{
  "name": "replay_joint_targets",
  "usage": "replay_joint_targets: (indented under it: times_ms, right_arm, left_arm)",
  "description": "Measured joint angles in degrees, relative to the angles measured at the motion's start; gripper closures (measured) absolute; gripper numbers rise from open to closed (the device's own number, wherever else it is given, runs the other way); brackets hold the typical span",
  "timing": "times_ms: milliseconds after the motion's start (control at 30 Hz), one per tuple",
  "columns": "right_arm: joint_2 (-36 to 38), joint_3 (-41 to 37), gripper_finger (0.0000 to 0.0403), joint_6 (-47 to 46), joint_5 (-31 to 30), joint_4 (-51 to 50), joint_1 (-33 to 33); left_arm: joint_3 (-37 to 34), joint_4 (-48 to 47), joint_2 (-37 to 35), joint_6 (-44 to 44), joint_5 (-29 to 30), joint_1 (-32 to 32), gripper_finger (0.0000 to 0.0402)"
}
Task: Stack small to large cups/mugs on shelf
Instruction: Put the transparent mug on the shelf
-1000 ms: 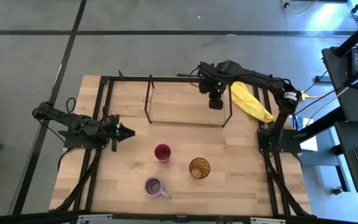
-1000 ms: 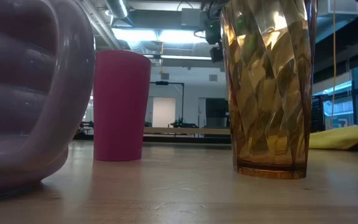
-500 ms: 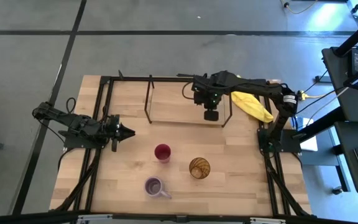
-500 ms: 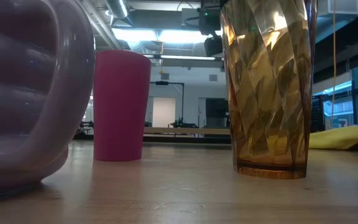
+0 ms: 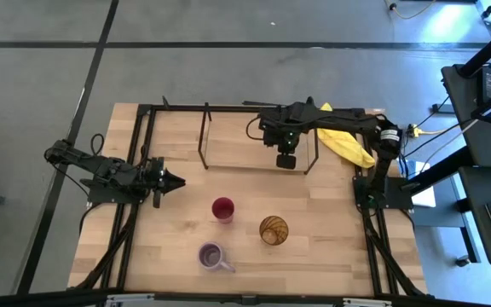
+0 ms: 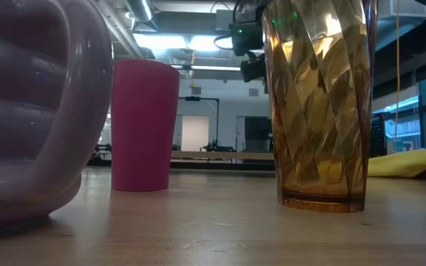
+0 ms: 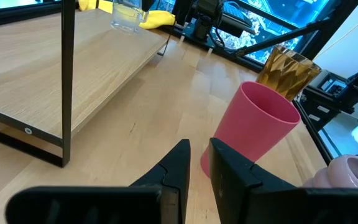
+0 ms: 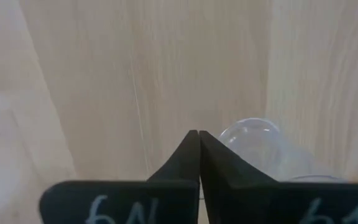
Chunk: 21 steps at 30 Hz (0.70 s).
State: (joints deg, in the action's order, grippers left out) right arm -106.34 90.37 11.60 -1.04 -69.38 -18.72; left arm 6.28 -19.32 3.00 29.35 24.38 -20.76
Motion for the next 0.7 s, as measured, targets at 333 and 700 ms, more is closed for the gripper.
replay_joint_targets:
  times_ms: [333, 700]
  right_arm:
    - [0.00, 0.00, 0.0401, -2.75, -6.82, -1.50, -0.10]
    - [0.02, 0.00, 0.0401, -5.58, -5.44, -6.62, -0.79]
  left_arm:
    - [0.00, -0.01, -0.01, 0.00, 0.00, 0.00, 0.0348]
    - [-0.02, -0.01, 0.01, -0.01, 0.00, -0.01, 0.0348]
